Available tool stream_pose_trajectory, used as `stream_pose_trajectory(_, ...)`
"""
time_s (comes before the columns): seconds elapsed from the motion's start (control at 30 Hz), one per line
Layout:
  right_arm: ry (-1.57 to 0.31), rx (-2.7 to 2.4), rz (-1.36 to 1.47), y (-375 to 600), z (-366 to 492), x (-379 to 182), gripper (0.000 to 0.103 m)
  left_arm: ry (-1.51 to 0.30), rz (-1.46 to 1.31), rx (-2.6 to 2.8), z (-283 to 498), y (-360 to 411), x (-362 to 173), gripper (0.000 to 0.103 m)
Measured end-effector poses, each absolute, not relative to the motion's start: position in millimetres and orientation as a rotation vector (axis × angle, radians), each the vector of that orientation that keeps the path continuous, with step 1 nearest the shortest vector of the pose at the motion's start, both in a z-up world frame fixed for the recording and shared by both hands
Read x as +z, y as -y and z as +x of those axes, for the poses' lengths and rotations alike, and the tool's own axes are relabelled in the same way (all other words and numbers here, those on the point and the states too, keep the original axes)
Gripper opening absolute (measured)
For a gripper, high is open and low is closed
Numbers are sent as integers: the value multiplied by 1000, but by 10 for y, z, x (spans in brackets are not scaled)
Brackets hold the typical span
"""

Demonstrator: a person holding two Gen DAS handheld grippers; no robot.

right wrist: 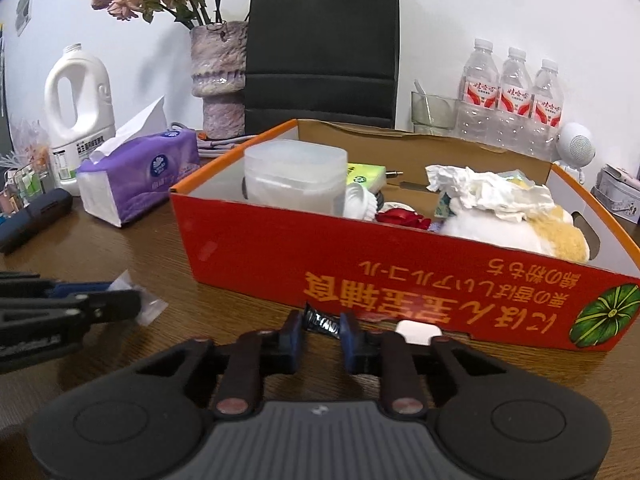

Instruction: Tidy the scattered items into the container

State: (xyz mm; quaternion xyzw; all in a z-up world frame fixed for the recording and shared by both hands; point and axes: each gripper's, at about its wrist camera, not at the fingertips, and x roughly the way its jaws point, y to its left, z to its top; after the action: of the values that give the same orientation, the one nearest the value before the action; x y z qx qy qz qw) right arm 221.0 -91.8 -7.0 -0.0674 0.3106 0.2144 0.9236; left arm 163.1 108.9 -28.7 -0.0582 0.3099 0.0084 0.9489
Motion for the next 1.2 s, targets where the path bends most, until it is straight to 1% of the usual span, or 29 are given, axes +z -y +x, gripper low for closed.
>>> stream_pose_trajectory(0.13, -634, 441, -107, 935, 2168, -61, 8, -630, -138, 10, 1645, -1139, -294, 21)
stream_pose_trajectory(0.17, -632, 443, -101, 944, 2154, -57, 0, -629, -142, 7, 1641, -1148, -294, 21)
stream_pose_trajectory(0.43, -610, 451, -92, 1005, 2033, -21, 0, -626, -154, -16, 1605, -1148, -292, 21)
stream_pose_trajectory(0.5, -612, 454, -97, 1012, 2010, -5, 1, -627, -154, -18, 1604, -1147, -293, 21)
stream_pose_trajectory(0.57, -631, 459, -106, 1012, 2008, -8, 11, -627, -155, -20, 1600, -1145, -294, 22)
stream_pose_trajectory(0.6, -635, 456, -108, 1011, 2006, -14, 13, -627, -155, -21, 1598, -1144, -295, 22)
stream_pose_trajectory(0.67, -637, 448, -115, 1005, 2017, -30, 28, -627, -155, -22, 1595, -1141, -295, 22)
stream_pose_trajectory(0.73, -635, 442, -111, 1004, 2040, -36, 33, -627, -156, -23, 1592, -1138, -294, 22)
stream_pose_trajectory(0.87, -613, 424, -126, 986, 2083, -22, 33, -627, -158, -26, 1584, -1135, -293, 22)
stream_pose_trajectory(1.03, -650, 416, -110, 1002, 2193, -72, 32, -629, -159, -34, 1580, -1138, -294, 22)
stream_pose_trajectory(1.07, -651, 423, -107, 1006, 2197, -69, 26, -630, -159, -37, 1579, -1137, -294, 22)
stream_pose_trajectory(1.1, -652, 434, -111, 1005, 2189, -67, 24, -630, -159, -39, 1579, -1134, -294, 22)
stream_pose_trajectory(1.2, -649, 449, -116, 1004, 2155, -64, 21, -631, -159, -43, 1577, -1132, -292, 23)
